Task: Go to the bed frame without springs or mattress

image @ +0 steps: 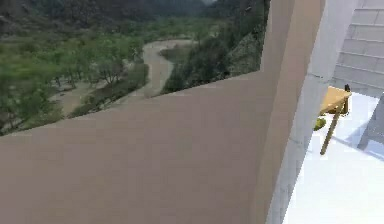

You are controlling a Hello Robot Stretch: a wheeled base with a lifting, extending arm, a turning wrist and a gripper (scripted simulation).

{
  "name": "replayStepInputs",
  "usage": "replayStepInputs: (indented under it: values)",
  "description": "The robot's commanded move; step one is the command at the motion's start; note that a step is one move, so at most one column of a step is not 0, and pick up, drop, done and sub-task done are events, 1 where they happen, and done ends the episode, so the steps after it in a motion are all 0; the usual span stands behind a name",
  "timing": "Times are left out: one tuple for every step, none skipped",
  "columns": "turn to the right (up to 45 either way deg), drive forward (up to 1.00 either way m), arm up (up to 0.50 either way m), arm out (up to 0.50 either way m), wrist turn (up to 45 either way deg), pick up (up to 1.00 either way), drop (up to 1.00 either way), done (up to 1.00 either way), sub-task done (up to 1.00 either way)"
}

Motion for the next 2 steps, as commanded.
replayStepInputs:
  values:
    - [45.0, 0.00, 0.00, 0.00, 0.0, 0.00, 0.00, 0.00, 0.00]
    - [15.0, 0.00, 0.00, 0.00, 0.0, 0.00, 0.00, 0.00, 0.00]
